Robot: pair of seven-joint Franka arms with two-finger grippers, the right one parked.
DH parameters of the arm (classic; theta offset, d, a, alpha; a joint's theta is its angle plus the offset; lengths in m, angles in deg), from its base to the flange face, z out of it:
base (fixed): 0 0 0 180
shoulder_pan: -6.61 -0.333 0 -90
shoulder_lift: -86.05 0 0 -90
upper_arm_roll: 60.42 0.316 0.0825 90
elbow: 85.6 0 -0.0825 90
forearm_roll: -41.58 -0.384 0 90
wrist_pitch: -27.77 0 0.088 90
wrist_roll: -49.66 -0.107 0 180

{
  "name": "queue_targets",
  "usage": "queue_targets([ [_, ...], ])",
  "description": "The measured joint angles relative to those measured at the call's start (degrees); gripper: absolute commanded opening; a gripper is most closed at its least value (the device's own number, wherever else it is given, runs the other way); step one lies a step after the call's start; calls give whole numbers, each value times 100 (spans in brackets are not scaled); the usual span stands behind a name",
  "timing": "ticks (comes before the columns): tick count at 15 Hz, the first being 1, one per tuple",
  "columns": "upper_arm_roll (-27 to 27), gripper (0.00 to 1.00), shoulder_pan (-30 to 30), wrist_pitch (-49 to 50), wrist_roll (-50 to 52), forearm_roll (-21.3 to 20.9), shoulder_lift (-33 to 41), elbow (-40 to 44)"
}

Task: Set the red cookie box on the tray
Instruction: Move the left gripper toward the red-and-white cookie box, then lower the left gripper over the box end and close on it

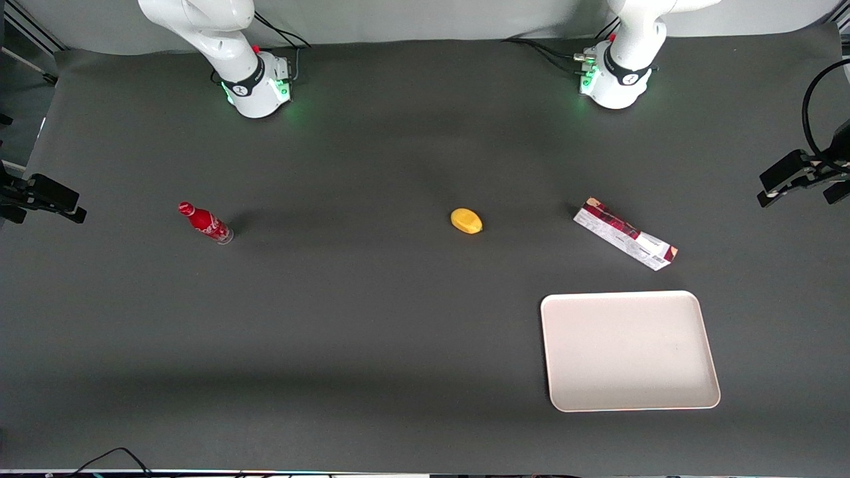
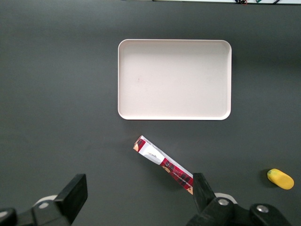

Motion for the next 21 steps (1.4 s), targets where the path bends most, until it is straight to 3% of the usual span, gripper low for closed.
queue_targets([
  [9, -5, 100, 0, 36, 63, 4, -127, -68],
  [15, -49, 100, 16, -391, 2873, 159, -334, -891],
  [21, -272, 100, 78, -1700, 4422, 173, -416, -2476],
])
